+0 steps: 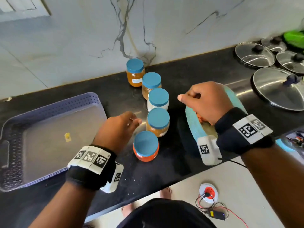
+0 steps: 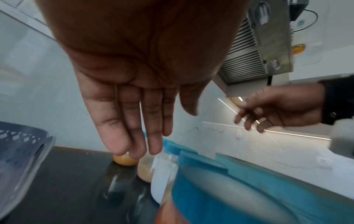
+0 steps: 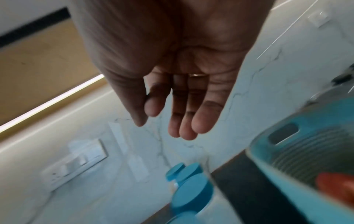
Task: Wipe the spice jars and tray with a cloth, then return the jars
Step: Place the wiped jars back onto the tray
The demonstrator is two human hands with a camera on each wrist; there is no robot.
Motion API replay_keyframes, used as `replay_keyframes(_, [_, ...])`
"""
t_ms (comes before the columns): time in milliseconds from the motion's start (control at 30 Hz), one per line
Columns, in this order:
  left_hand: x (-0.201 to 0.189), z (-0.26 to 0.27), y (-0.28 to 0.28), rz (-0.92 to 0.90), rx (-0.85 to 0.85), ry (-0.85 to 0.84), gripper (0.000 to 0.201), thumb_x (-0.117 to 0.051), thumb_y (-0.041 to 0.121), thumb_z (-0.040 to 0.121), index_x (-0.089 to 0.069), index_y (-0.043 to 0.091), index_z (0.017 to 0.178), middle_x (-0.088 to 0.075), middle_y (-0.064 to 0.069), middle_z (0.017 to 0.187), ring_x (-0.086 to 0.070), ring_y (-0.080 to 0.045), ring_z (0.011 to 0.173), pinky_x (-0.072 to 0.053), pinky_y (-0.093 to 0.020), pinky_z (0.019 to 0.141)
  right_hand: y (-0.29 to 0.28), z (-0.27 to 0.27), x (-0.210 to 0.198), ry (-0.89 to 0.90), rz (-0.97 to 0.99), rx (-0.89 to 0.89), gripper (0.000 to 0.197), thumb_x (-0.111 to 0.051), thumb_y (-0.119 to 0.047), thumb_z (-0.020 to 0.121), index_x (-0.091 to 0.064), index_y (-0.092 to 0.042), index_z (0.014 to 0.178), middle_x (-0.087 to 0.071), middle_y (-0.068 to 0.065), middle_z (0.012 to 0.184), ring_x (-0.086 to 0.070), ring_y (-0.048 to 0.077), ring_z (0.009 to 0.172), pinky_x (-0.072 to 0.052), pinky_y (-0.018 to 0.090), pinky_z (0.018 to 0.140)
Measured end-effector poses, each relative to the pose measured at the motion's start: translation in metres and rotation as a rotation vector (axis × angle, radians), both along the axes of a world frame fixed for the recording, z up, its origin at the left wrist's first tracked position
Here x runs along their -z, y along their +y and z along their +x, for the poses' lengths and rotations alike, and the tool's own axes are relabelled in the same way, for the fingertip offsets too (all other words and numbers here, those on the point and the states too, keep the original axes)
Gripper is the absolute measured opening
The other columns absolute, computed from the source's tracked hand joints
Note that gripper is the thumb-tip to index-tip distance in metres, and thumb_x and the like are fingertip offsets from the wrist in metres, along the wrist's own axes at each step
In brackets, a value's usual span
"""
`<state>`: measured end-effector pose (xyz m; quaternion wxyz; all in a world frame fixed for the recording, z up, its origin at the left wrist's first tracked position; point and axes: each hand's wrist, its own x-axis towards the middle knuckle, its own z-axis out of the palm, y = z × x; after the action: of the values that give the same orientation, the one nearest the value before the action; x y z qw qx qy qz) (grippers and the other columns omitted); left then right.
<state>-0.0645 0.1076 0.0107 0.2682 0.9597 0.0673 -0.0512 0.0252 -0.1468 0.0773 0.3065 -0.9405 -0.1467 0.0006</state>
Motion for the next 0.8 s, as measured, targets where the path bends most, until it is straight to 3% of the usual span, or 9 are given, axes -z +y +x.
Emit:
replay_keyframes(67, [0.005,-0.016,-0.002,-0.014,0.092,0.055,0.079,-0.052,0.08,0.074,-0.057,0.024,0.13,-0.068,-0.002,0.126,-0.065,-0.025,0.114,-0.052,-0.04,0.093,0.026,-0.019,0.011,-0.016,0.086,-0.049,0.021,-0.072,-0.033,0.085,-0.068,-0.017,0.072,-0.067,-0.002,0.066,-0.062,0.019,0.065,-0.052,0.036,0.064])
replay_keyframes(133, [0.011,-0.029,-0.008,-0.002,0.18,0.086,0.113,-0.052,0.089,0.055,-0.042,0.021,0.144,-0.056,-0.004,0.139,-0.056,-0.024,0.126,-0.048,-0.04,0.102,0.042,-0.032,0.031,0.013,0.128,-0.057,0.002,-0.071,-0.021,0.084,-0.071,-0.02,0.086,-0.072,-0.007,0.082,-0.066,0.012,0.077,-0.055,0.036,0.076])
replay_keyframes(200, [0.021,-0.039,-0.016,0.011,0.212,0.107,0.128,-0.061,0.089,0.045,-0.029,0.019,0.148,-0.047,-0.005,0.142,-0.051,-0.024,0.129,-0.047,-0.042,0.104,0.049,-0.044,0.052,0.049,0.131,-0.029,0.015,-0.068,-0.01,0.084,-0.071,-0.02,0.094,-0.073,-0.009,0.095,-0.068,0.012,0.088,-0.054,0.032,0.087])
replay_keyframes(267, [0.033,-0.044,-0.025,0.025,0.201,0.119,0.127,-0.066,0.084,0.045,-0.028,0.018,0.146,-0.043,-0.005,0.133,-0.053,-0.026,0.122,-0.051,-0.044,0.099,0.051,-0.057,0.067,0.091,0.12,0.012,0.022,-0.064,-0.003,0.084,-0.07,-0.021,0.095,-0.073,-0.007,0.098,-0.067,0.012,0.093,-0.052,0.029,0.089])
replay_keyframes(367, [0.042,-0.043,-0.023,-0.001,0.197,0.073,0.099,-0.078,0.062,0.063,-0.038,0.018,0.142,-0.046,-0.007,0.122,-0.058,-0.032,0.111,-0.053,-0.042,0.092,0.05,-0.071,0.078,0.154,0.09,0.006,0.028,-0.06,0.002,0.084,-0.07,-0.019,0.098,-0.072,-0.006,0.097,-0.065,0.011,0.092,-0.053,0.027,0.088])
replay_keyframes(533, [0.036,-0.029,0.007,-0.061,0.39,0.127,0.097,-0.071,0.011,0.08,-0.018,0.029,0.159,-0.035,-0.015,0.143,-0.051,-0.039,0.126,-0.046,-0.04,0.104,0.051,-0.082,0.083,0.142,0.054,0.028,0.026,-0.064,-0.004,0.085,-0.069,-0.02,0.105,-0.07,-0.006,0.092,-0.063,0.013,0.081,-0.055,0.033,0.083])
replay_keyframes(633, [0.03,-0.028,0.009,-0.116,0.363,0.138,0.109,-0.081,0.03,0.078,-0.01,0.02,0.16,-0.03,-0.014,0.152,-0.043,-0.032,0.136,-0.038,-0.034,0.11,0.057,-0.079,0.087,0.087,0.007,0.121,0.029,-0.068,-0.012,0.085,-0.065,-0.021,0.112,-0.065,-0.004,0.093,-0.062,0.016,0.08,-0.055,0.038,0.083])
replay_keyframes(700, [0.031,-0.027,0.006,-0.069,0.327,0.122,0.111,-0.083,0.048,0.073,-0.018,0.016,0.157,-0.033,-0.01,0.152,-0.042,-0.027,0.136,-0.039,-0.035,0.111,0.061,-0.077,0.087,0.048,-0.039,0.167,0.036,-0.07,-0.017,0.084,-0.062,-0.021,0.119,-0.061,-0.001,0.097,-0.058,0.016,0.079,-0.054,0.04,0.082])
replay_keyframes(800, [0.038,-0.026,0.003,0.042,0.307,0.057,0.093,-0.079,0.058,0.071,-0.038,0.015,0.142,-0.046,-0.007,0.135,-0.052,-0.027,0.121,-0.048,-0.039,0.1,0.067,-0.075,0.086,0.02,-0.056,0.194,0.042,-0.071,-0.019,0.085,-0.059,-0.02,0.125,-0.057,0.003,0.103,-0.052,0.014,0.077,-0.052,0.036,0.081])
